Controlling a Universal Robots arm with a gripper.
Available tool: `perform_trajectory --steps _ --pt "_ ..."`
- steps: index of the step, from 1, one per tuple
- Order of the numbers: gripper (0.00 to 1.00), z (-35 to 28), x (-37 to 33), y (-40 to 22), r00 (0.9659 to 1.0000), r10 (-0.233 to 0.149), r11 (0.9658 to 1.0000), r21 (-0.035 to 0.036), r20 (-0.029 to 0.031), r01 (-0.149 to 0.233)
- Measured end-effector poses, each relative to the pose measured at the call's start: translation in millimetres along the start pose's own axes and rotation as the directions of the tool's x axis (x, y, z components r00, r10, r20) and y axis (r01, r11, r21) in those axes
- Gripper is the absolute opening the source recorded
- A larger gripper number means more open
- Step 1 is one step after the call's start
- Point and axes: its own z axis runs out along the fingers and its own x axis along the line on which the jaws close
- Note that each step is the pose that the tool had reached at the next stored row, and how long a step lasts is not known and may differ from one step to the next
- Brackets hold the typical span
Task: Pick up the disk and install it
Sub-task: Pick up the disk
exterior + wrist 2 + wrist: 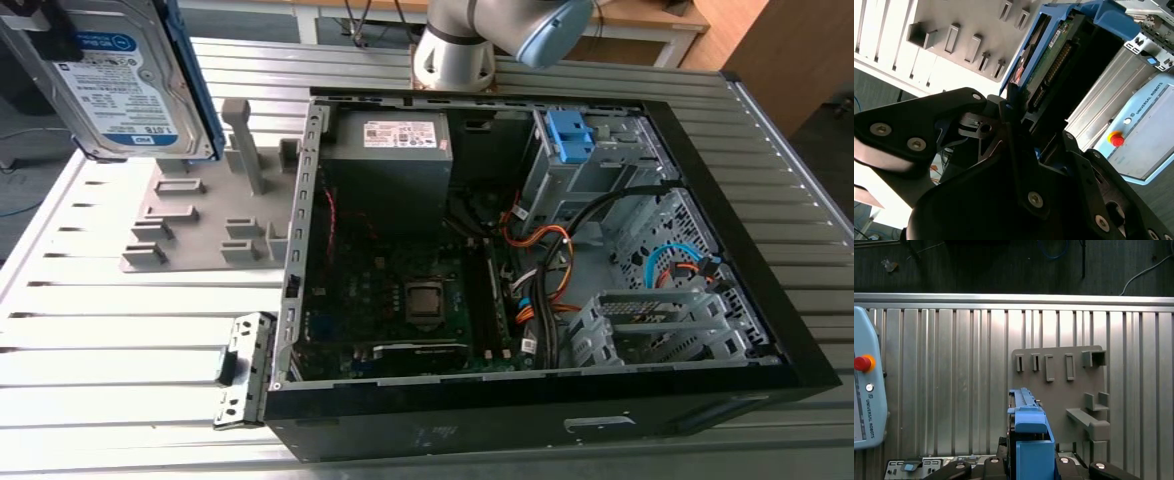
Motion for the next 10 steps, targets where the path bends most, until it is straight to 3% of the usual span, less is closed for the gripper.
perform_trajectory --steps 10 --pt "0.36 0.0 0.0 -2.9 1.0 0.0 1.0 0.0 0.0 0.0"
